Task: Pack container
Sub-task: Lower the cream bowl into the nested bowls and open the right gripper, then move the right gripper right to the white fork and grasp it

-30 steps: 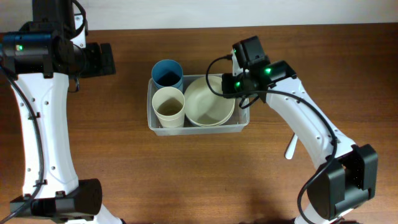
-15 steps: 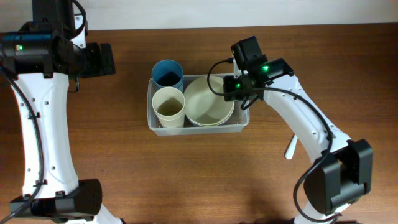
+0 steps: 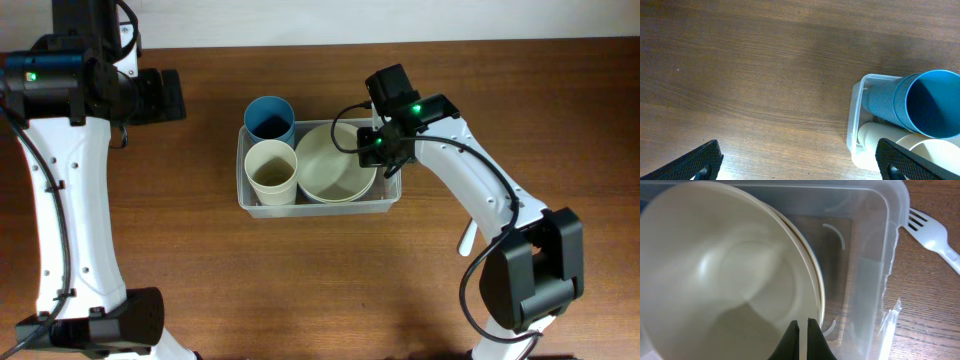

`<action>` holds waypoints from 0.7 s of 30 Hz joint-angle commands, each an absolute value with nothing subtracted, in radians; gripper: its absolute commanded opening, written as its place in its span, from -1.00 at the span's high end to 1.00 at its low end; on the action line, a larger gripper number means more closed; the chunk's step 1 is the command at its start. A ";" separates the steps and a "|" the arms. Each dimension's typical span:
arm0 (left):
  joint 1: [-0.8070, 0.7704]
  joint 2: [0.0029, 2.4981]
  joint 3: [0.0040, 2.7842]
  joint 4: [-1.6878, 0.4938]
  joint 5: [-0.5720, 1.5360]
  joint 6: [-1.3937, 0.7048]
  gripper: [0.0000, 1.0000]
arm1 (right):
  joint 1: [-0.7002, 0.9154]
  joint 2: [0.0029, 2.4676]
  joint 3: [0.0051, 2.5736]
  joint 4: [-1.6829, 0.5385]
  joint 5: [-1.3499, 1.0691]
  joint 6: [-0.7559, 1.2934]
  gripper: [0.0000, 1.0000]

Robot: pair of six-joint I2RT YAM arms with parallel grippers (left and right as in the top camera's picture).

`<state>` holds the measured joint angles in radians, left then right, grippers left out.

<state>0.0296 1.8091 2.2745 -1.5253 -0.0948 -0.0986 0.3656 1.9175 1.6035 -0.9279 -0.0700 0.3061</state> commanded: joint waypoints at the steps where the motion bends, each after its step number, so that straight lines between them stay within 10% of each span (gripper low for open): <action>1: 0.034 1.807 2.273 -1.526 -0.105 -0.105 -1.00 | 0.371 1.927 1.615 -0.928 -0.039 0.305 0.93; 17: 0.034 1.807 2.273 -1.526 -0.105 -0.105 -1.00 | 0.357 1.911 1.657 -0.973 -0.040 0.304 0.92; 21: 0.034 1.807 2.273 -1.526 -0.105 -0.105 -0.99 | 0.304 1.890 1.781 -1.102 -0.039 0.281 0.47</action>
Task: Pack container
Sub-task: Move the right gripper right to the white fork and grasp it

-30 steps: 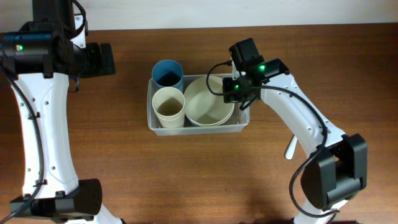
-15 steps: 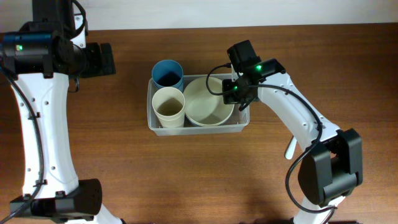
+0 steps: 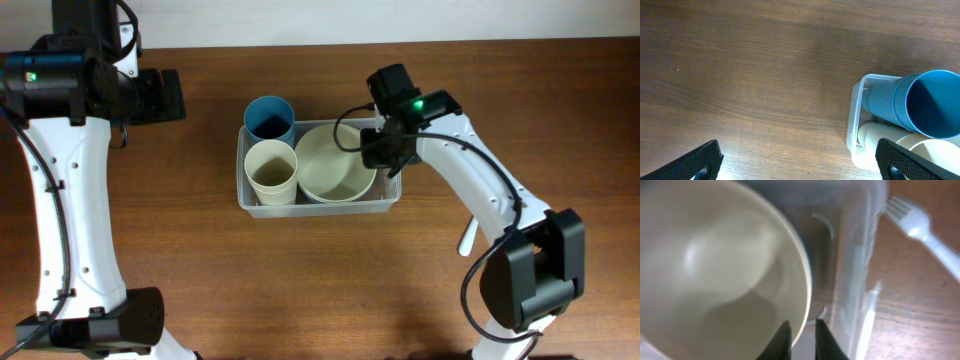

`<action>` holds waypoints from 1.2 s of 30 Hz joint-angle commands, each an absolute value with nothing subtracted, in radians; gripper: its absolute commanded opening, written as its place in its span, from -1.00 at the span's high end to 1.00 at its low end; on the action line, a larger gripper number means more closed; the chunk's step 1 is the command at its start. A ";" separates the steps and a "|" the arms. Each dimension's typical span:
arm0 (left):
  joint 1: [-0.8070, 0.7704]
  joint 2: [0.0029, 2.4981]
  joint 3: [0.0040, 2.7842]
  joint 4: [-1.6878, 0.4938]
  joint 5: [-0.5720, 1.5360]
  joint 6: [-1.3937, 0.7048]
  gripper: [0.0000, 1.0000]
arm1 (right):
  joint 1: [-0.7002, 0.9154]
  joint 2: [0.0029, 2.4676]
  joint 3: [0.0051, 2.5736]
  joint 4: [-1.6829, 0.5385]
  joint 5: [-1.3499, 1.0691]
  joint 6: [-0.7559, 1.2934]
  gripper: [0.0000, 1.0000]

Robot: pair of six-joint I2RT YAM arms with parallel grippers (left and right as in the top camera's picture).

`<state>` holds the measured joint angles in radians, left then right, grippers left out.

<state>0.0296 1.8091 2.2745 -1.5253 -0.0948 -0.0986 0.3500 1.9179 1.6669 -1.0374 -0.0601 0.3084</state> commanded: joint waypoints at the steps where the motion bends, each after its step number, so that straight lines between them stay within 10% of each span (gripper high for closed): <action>1: 0.034 1.807 2.273 -1.526 -0.105 -0.105 -1.00 | 0.290 1.887 1.808 -1.129 -0.040 0.269 0.38; 10: 0.034 1.807 2.273 -1.526 -0.105 -0.105 -1.00 | 0.092 1.893 1.907 -1.309 -0.028 0.153 -0.29; 36: 0.034 1.807 2.273 -1.526 -0.105 -0.105 -1.00 | 0.001 2.188 1.883 -1.124 -0.029 -0.306 -0.65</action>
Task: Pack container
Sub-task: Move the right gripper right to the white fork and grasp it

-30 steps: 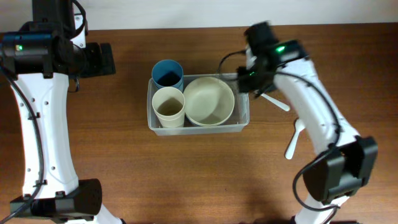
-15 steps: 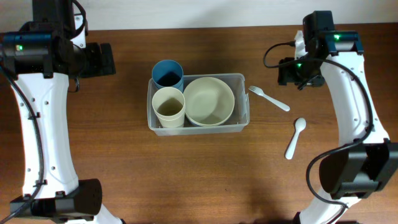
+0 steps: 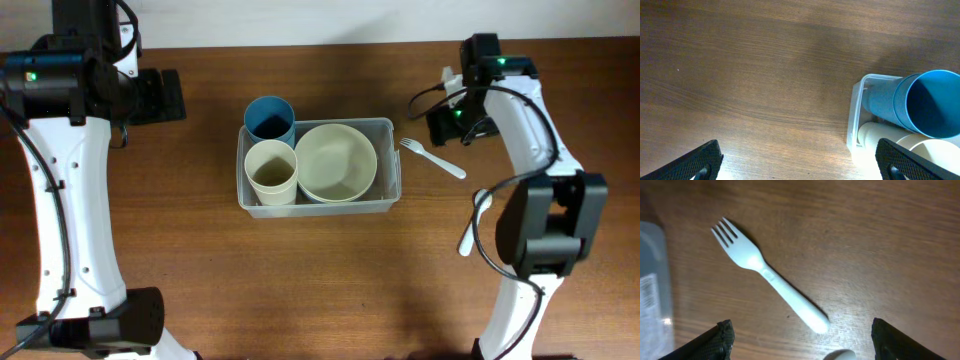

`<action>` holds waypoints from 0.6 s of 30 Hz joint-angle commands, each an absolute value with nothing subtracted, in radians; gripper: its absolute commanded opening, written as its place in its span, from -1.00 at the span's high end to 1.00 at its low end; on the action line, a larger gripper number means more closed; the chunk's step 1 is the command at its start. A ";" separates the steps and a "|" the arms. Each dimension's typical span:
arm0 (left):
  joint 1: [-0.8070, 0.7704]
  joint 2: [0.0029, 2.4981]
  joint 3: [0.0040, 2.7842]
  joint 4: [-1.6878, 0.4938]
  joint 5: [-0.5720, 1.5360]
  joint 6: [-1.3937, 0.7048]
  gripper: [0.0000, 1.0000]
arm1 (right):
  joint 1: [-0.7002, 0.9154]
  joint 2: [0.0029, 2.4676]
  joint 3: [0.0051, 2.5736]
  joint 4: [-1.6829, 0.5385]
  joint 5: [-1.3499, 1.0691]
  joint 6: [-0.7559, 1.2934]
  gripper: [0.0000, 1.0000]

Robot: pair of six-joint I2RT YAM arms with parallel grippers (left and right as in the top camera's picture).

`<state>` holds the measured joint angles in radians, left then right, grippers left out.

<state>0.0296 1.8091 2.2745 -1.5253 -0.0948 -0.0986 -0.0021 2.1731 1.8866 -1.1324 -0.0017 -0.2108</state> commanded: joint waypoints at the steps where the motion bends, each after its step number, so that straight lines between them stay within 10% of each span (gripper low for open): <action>1: 0.034 1.807 2.273 -1.526 -0.105 -0.105 -1.00 | 0.001 2.197 1.883 -1.118 -0.043 -0.332 -0.65; 18: 0.034 1.807 2.273 -1.526 -0.105 -0.105 -1.00 | 0.015 2.299 1.883 -1.056 -0.214 -0.551 -0.82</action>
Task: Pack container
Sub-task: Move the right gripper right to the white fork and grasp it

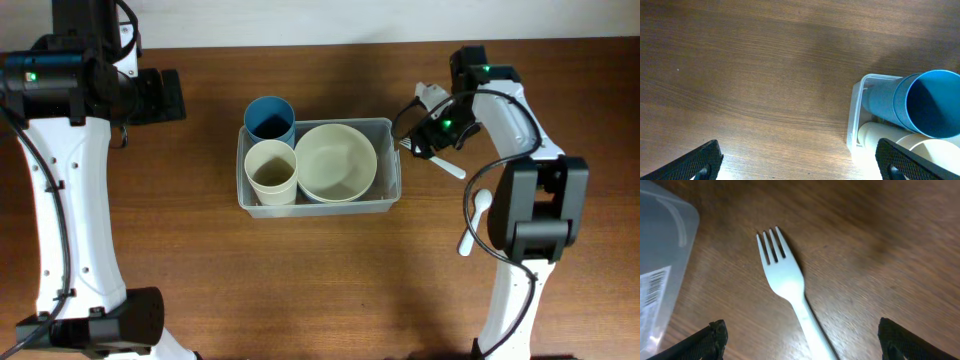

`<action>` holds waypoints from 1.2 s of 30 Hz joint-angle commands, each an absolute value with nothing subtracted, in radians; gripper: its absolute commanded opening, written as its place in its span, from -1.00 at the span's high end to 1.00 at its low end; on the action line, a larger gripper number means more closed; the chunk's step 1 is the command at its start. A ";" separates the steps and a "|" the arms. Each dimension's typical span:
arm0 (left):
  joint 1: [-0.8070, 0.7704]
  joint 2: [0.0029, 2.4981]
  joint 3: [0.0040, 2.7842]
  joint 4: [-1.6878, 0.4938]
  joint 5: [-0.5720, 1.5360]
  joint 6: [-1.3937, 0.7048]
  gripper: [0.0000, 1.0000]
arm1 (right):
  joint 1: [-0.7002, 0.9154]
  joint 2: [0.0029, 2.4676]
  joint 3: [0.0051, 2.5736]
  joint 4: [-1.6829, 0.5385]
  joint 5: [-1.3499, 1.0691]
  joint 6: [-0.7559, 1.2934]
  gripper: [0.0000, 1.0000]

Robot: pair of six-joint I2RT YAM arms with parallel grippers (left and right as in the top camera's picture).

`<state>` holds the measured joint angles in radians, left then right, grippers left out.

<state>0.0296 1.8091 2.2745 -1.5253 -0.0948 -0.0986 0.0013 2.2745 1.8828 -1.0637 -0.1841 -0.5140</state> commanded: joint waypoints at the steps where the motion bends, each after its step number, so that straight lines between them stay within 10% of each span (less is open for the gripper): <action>1: 0.034 1.807 2.273 -1.526 -0.105 -0.105 -1.00 | 0.020 2.306 1.883 -1.048 -0.214 -0.551 -0.82; 20: 0.034 1.807 2.273 -1.526 -0.105 -0.105 -1.00 | 0.058 2.363 1.855 -0.976 -0.146 -0.572 -0.60; 36: 0.034 1.807 2.273 -1.526 -0.105 -0.105 -1.00 | 0.023 2.363 1.855 -0.956 -0.093 -0.486 0.02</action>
<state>0.0296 1.8091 2.2745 -1.5253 -0.0944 -0.0986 0.0402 2.3360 1.8648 -0.9565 -0.1127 -0.5411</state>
